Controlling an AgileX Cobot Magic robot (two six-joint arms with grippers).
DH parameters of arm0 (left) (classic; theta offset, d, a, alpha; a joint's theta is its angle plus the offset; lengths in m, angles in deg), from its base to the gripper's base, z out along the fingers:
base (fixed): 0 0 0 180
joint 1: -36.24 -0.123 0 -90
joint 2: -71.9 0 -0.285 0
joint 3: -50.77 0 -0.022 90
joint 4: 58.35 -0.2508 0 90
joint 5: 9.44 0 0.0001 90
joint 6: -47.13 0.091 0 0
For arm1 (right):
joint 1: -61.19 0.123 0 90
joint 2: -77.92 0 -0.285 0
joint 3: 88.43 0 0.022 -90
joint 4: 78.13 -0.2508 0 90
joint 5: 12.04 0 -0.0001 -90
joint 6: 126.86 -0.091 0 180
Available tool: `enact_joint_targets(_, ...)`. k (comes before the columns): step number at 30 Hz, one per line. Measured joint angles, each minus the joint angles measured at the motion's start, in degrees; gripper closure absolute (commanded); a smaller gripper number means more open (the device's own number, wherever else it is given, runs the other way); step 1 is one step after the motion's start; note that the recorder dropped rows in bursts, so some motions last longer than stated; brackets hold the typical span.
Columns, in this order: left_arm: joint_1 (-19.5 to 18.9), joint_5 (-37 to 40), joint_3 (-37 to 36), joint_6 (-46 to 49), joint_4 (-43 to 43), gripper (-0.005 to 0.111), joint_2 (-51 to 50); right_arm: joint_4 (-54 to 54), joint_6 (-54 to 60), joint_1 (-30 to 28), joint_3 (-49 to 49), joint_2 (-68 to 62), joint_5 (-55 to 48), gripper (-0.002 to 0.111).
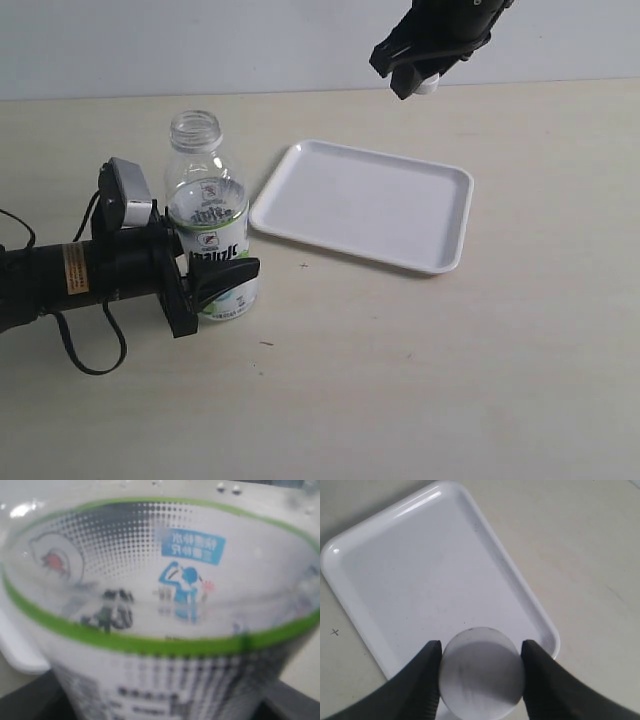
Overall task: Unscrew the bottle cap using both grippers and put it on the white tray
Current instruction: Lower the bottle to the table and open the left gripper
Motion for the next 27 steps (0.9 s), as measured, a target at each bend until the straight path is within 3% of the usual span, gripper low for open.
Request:
enact_joint_targets(7,0.0,0.0,0.0,0.1,-0.9,0.033,0.0,0.0,0.0,0.0,0.0,0.0,0.0,0.108)
enact_joint_targets(10,0.0,0.5,0.0,-0.2,-1.2,0.020,0.0,0.0,0.0,0.0,0.0,0.0,0.0,0.108)
enact_joint_targets(18,0.0,0.9,0.0,-0.4,-1.6,0.018,-0.1,0.0,0.0,0.0,0.0,0.0,0.0,0.108)
enact_joint_targets(27,-4.1,1.0,-0.9,-0.6,-5.7,0.018,0.4,0.0,0.9,0.0,0.0,0.0,0.0,0.108)
